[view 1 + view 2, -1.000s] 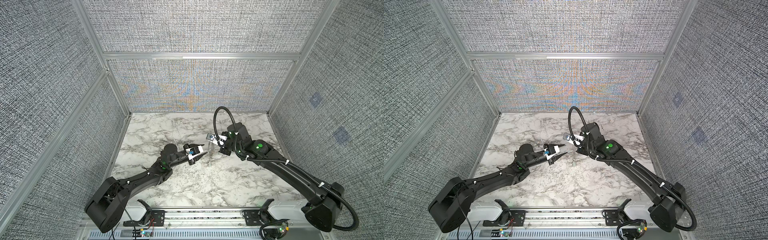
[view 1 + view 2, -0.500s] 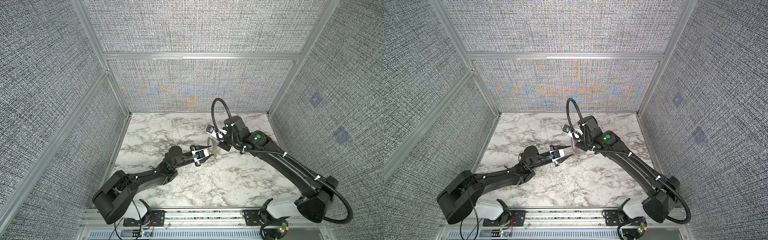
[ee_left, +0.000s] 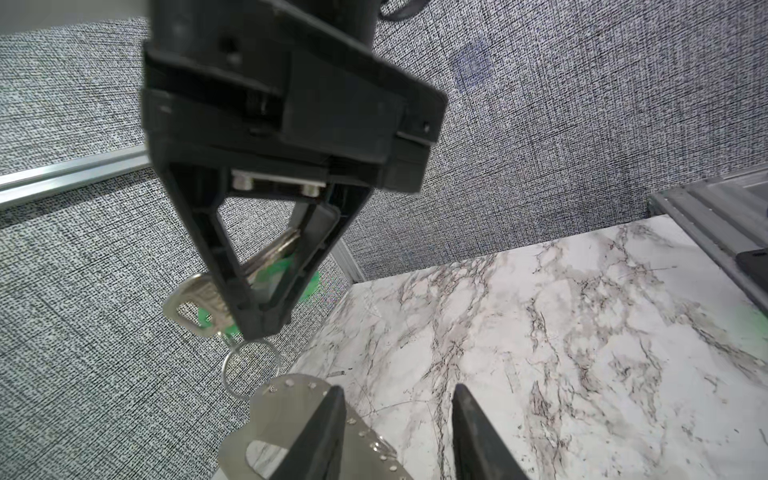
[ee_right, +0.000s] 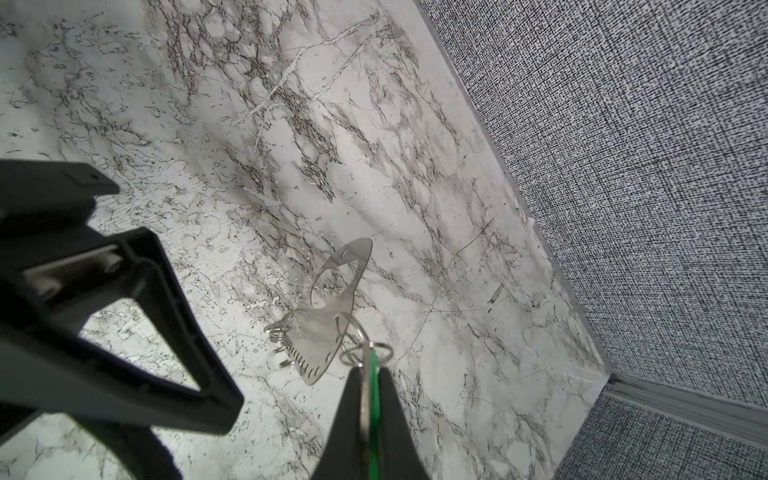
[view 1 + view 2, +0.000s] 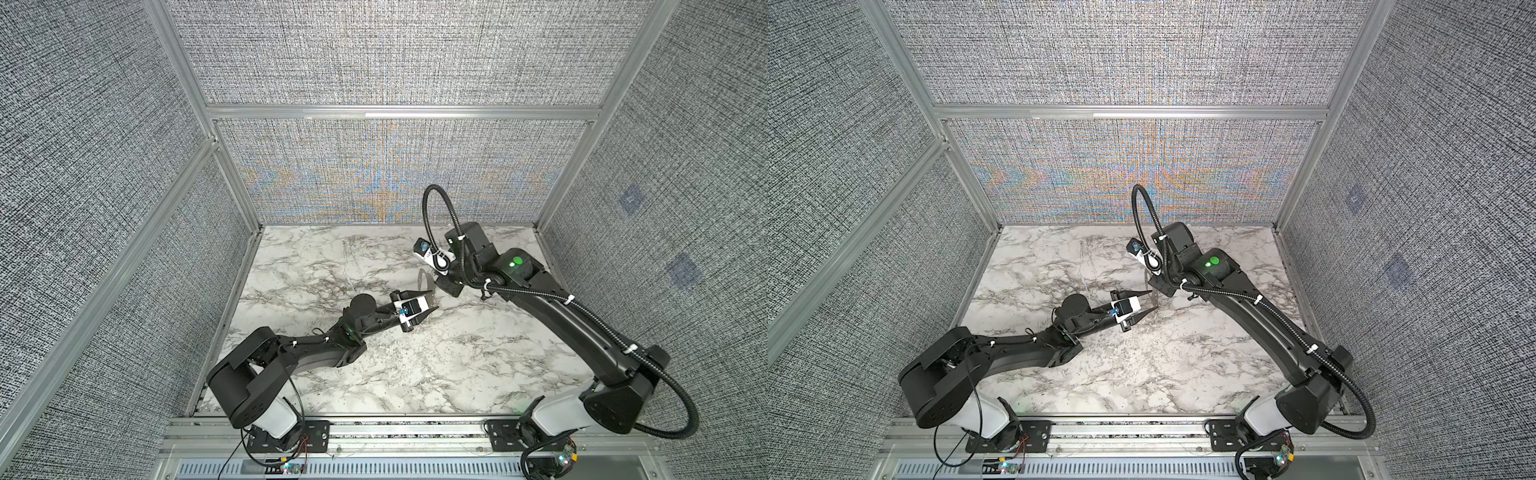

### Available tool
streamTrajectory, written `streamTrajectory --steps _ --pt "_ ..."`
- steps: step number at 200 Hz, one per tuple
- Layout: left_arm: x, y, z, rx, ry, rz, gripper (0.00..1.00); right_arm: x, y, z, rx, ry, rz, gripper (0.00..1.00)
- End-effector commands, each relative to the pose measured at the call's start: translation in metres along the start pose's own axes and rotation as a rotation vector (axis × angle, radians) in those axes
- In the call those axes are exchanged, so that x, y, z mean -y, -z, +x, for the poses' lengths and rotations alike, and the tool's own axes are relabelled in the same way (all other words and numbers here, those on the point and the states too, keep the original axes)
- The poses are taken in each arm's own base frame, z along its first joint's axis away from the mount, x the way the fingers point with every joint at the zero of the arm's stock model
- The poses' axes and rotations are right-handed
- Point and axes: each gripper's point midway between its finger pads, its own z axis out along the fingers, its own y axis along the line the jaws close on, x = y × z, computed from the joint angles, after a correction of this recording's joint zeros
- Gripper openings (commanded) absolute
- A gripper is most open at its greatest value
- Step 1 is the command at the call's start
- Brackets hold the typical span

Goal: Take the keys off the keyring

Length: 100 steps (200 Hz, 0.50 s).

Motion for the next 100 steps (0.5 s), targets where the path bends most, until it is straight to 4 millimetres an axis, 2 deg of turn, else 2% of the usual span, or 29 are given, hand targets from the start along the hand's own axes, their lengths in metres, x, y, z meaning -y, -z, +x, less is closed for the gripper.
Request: streamTrajectory --steps 1,100 --pt "-0.0129 -0.0022 -0.0112 0.041 -0.036 -0.072 0.45 0.0017 0.0017 0.0043 -0.037 -0.056 0.007 0.0" --pt "-0.0046 -0.0114 -0.0183 0.072 -0.027 -0.071 0.46 0.0096 0.0064 0.001 -0.073 -0.166 0.024 0.0"
